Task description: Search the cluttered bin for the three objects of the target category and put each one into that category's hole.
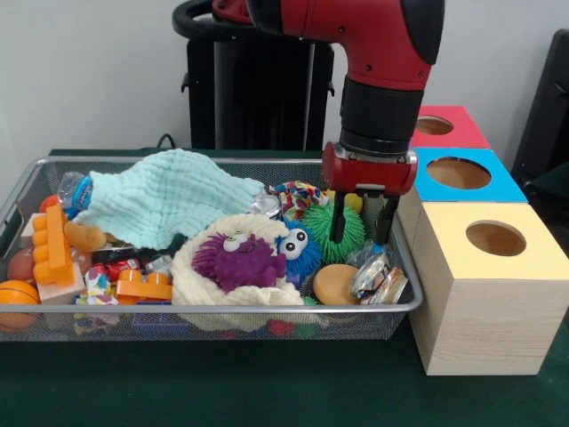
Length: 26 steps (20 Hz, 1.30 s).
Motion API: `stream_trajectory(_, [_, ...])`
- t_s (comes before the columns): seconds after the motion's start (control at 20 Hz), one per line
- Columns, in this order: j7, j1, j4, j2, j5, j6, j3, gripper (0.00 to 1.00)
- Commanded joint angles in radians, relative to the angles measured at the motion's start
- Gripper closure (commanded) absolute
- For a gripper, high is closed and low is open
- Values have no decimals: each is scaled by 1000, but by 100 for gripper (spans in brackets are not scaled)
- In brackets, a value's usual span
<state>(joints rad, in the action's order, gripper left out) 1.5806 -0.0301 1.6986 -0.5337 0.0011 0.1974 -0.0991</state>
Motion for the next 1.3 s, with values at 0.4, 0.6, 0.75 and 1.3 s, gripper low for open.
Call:
stream_trajectory(0.4, [156,-25,38,36,23,152,28,0])
stream_trajectory(0.6, [132,-48,55,25,17,169,61,0])
stream_trajectory(0.75, [127,-54,71,9,17,176,73,0])
stream_trajectory(1.3, [210,-2,103,-43,91,196,107,0])
